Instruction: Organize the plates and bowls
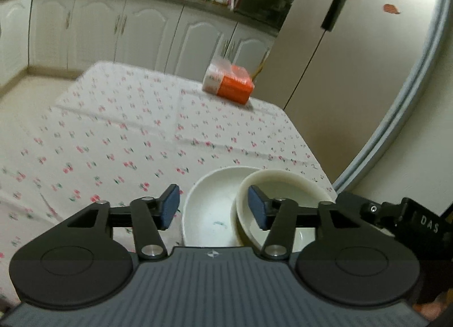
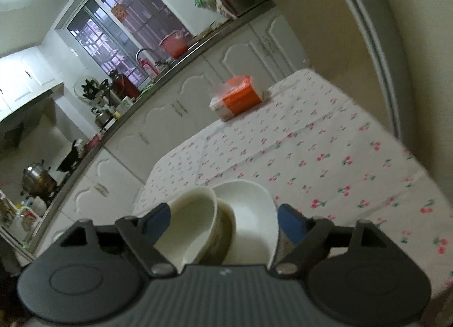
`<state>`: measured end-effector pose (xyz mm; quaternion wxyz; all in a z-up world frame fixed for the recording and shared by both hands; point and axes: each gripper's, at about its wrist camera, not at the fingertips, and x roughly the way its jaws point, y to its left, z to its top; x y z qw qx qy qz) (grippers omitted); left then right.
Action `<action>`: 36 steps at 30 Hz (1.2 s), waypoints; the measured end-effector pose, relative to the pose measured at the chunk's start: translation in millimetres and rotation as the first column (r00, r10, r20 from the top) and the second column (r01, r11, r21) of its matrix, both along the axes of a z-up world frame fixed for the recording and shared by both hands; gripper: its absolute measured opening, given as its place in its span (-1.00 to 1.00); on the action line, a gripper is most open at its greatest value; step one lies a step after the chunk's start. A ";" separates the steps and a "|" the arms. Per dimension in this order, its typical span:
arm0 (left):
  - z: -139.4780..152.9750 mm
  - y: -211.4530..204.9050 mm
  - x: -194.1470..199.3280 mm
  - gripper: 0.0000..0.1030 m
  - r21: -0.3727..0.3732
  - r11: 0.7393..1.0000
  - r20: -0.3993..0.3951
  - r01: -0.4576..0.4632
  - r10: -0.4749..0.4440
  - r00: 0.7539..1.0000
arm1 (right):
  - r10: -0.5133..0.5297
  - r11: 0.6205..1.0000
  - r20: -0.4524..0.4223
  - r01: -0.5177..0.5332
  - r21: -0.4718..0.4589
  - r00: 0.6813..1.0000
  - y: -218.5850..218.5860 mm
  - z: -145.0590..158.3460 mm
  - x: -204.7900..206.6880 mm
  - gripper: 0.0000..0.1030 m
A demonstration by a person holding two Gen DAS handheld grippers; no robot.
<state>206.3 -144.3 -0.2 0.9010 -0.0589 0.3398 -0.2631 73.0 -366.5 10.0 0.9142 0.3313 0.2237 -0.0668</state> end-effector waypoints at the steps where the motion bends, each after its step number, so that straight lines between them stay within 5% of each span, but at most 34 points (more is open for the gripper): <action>1: 2.2 2.1 -4.5 0.40 0.009 1.000 0.018 0.007 -0.008 1.000 | -0.011 1.000 0.001 0.011 -0.024 1.000 2.0 2.4 -3.5 0.66; 7: 7.6 14.7 -30.3 0.93 0.079 0.997 0.065 -0.008 0.003 0.998 | -0.085 0.982 0.004 0.084 -0.169 0.996 20.4 8.8 -24.4 0.84; 10: 5.1 19.3 -44.2 0.96 0.109 0.994 0.080 -0.008 0.000 0.997 | -0.103 0.964 -0.001 0.099 -0.247 0.995 33.1 6.6 -34.6 0.85; 24: -14.3 22.7 -90.3 1.00 0.237 0.970 0.135 -0.060 0.029 0.990 | -0.208 0.927 -0.090 0.167 -0.335 0.974 63.7 -22.4 -71.9 0.92; 36: -22.4 24.3 -107.3 1.00 0.277 0.960 0.095 -0.049 0.023 0.995 | -0.204 0.933 -0.136 0.150 -0.327 0.970 76.7 -33.7 -82.8 0.92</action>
